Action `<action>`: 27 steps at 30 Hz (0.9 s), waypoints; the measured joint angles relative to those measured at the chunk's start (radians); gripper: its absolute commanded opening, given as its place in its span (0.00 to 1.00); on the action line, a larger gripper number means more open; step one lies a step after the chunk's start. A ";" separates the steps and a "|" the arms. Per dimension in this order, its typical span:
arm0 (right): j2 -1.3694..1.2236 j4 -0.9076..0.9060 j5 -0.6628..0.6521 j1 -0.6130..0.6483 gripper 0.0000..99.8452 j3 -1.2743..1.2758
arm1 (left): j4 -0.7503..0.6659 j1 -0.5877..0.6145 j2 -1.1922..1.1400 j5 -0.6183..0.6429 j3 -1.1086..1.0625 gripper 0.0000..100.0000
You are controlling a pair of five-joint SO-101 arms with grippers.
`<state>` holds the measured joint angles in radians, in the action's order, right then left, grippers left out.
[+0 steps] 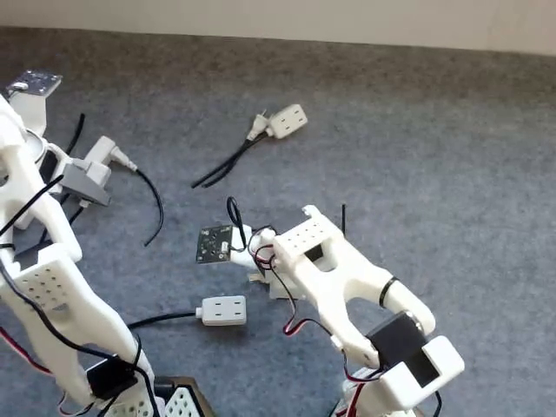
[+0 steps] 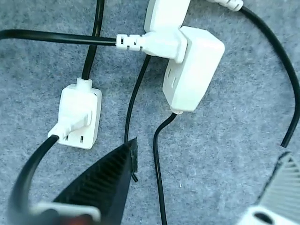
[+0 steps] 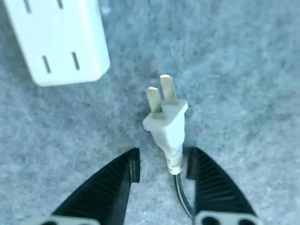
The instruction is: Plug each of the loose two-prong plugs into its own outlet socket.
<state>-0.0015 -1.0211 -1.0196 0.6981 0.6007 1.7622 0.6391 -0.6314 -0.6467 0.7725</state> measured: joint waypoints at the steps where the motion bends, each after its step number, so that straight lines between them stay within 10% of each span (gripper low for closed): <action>1: 0.000 0.015 0.000 0.003 0.01 0.002 | 0.000 0.000 0.000 0.000 0.000 0.43; 11: 0.012 0.106 0.152 0.006 0.01 0.044 | 0.000 0.000 0.000 0.000 0.000 0.43; 27: 0.279 -0.226 0.614 -0.005 0.01 -0.160 | 0.003 -0.029 0.258 0.150 0.008 0.46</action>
<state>0.2777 -1.2467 -0.4058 0.6935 0.4411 1.7653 0.6099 -0.3736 -0.4964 0.7802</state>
